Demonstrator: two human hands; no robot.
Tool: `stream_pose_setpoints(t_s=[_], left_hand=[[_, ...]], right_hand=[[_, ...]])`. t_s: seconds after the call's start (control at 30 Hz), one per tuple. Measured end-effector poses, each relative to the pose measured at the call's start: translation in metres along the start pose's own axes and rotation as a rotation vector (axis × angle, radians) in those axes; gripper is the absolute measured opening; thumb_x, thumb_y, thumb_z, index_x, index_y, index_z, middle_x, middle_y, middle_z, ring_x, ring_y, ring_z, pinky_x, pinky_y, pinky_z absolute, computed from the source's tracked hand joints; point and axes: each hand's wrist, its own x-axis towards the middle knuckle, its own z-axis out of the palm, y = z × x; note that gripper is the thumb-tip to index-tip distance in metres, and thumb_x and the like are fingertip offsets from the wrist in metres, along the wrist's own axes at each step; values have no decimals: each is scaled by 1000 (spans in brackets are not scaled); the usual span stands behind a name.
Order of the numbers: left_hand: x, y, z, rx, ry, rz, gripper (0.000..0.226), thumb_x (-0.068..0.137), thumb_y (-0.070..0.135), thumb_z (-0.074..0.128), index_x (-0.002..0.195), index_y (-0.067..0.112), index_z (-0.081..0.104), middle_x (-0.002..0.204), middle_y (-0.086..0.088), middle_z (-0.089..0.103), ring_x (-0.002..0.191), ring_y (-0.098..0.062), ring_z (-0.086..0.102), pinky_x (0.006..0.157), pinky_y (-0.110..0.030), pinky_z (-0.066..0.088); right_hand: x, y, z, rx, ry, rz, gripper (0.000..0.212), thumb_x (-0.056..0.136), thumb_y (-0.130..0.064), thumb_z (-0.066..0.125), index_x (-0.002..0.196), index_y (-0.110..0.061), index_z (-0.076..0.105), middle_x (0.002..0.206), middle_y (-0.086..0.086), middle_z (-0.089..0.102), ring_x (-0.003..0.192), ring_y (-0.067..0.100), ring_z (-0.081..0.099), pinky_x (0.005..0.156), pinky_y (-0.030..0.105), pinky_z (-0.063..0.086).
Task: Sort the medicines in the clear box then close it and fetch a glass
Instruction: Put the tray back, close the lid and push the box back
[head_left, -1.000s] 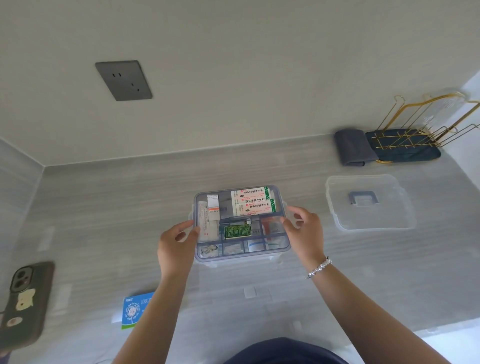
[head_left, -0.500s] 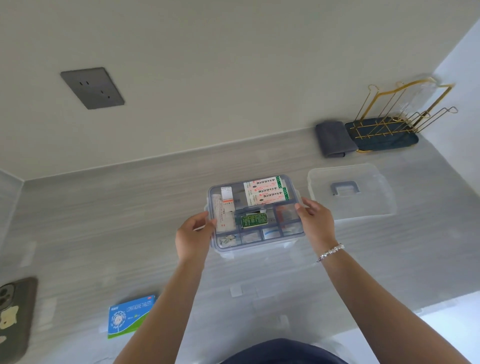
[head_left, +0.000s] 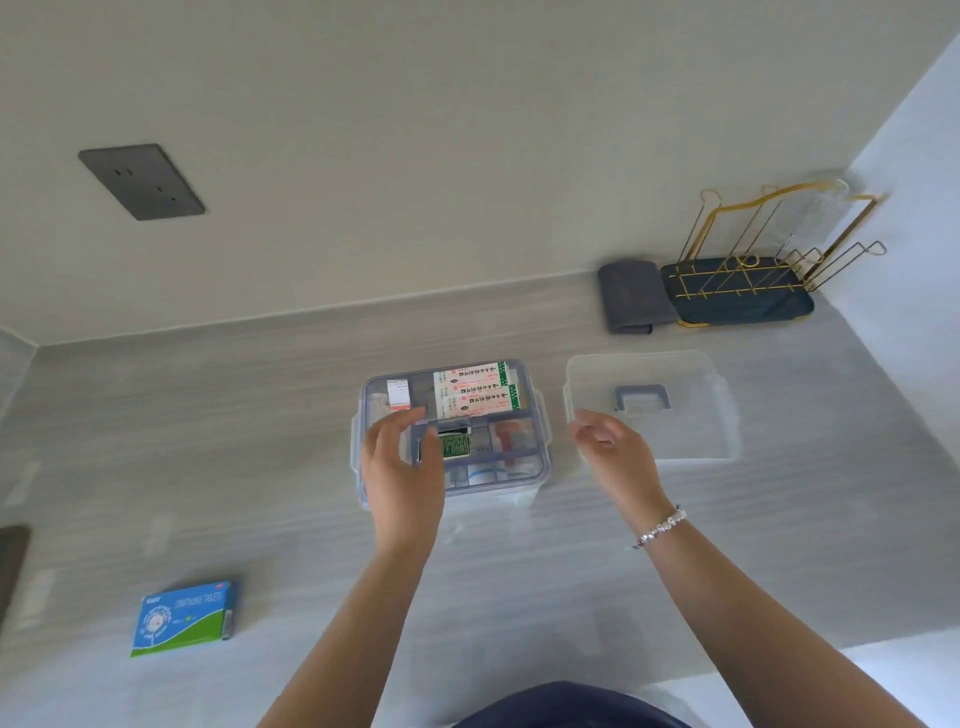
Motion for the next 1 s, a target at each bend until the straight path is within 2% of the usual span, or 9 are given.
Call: stream_pose_setpoints(t_s=[0.07,0.13,0.3,0.37,0.47,0.6,0.77,0.9,1.0], left_hand=[[-15,15,27,-63,-94,35,20,89,13,56,102,28,60,110,6,54,95,-5,57,71,-1,42],[-29,26,56,-113,-190,21,18,89,14,55,103,24,61,108,2,58,90,-3,58,68,0,42],[-59,34,128,-111,-414,-32,24,89,14,52,109,25,59,110,6,58,99,-2,59,71,1,41],[-64,28,152,-49,-463,-72,29,90,16,50,117,24,57,120,5,56,103,-5,57,77,-5,40],[-63,11,179,120,-515,-128,40,92,26,48,131,24,46,140,2,43,117,-14,51,87,-22,39],[-49,-10,198,252,-564,-201,57,92,32,47,144,25,25,156,3,18,136,-19,36,87,-23,33],[-39,-18,207,177,-612,-291,66,90,32,52,147,24,18,156,2,21,140,-19,28,102,-27,28],[-40,-12,203,199,-573,-266,65,89,36,53,146,26,21,153,1,26,137,-20,34,101,-30,33],[-47,3,196,187,-501,-199,63,88,39,53,144,32,23,147,1,35,123,-13,45,88,-28,41]], right_hand=[[3,12,-23,-19,25,-9,32,88,-28,58,118,-20,61,99,-2,64,77,2,56,63,11,39],[8,24,-48,-44,52,-14,33,88,-30,57,120,-20,61,102,-1,63,79,3,55,65,7,36],[26,54,-102,-164,102,26,43,88,-31,57,128,-15,55,128,7,59,113,20,57,89,27,42],[34,67,-116,-262,135,45,46,88,-32,57,130,-14,52,132,12,55,123,26,49,104,38,38],[44,83,-131,-344,143,78,51,87,-30,59,133,-11,48,135,14,51,131,27,40,112,40,27],[57,104,-141,-334,72,186,65,87,-33,59,142,-9,32,145,17,38,137,29,29,113,40,21],[64,113,-142,-202,-40,242,75,86,-34,59,146,-11,21,149,12,34,138,28,32,110,39,30],[64,111,-146,-209,33,191,66,85,-34,60,141,-11,33,130,14,49,124,26,44,96,36,42],[59,103,-155,-116,148,132,38,83,-29,62,116,-13,54,108,6,55,107,25,55,79,31,45]])
